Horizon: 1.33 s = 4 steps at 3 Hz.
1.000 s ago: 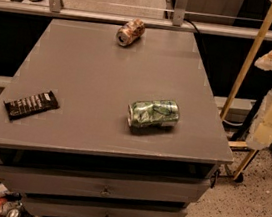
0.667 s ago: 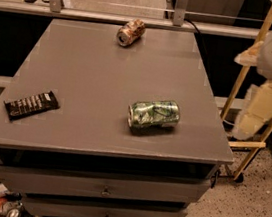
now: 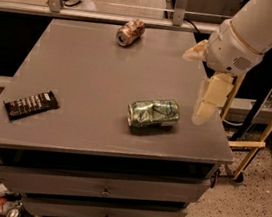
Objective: Move green can near orange can
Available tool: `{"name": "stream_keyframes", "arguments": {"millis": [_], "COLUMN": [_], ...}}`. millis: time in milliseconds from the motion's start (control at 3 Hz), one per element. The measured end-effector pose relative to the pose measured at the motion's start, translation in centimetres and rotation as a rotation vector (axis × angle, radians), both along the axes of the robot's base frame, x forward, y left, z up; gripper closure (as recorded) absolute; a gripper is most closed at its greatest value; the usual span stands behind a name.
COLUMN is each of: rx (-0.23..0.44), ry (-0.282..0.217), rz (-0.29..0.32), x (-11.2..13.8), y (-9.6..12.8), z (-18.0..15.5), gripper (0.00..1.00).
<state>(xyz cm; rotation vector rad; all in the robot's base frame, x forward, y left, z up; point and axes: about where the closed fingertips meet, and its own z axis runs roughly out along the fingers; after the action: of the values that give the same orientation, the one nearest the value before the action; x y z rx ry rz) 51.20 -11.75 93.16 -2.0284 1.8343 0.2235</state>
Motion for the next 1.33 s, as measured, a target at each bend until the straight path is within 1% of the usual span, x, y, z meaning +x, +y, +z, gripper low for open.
{"name": "stream_keyframes", "arguments": {"millis": [333,667,1000,1333], "rx": [0.019,0.012,-0.016,-0.037], "ry": [0.024,0.056,0.085,0.12], "rz": [0.062,0.097,0.107,0.099], "x": [0.7,0.9,1.0,1.0], "y": [2.7,4.4,5.2,5.2], "z": [-2.2,-4.5,-6.3,-8.2], "gripper": [0.0,0.0,0.0,0.18]}}
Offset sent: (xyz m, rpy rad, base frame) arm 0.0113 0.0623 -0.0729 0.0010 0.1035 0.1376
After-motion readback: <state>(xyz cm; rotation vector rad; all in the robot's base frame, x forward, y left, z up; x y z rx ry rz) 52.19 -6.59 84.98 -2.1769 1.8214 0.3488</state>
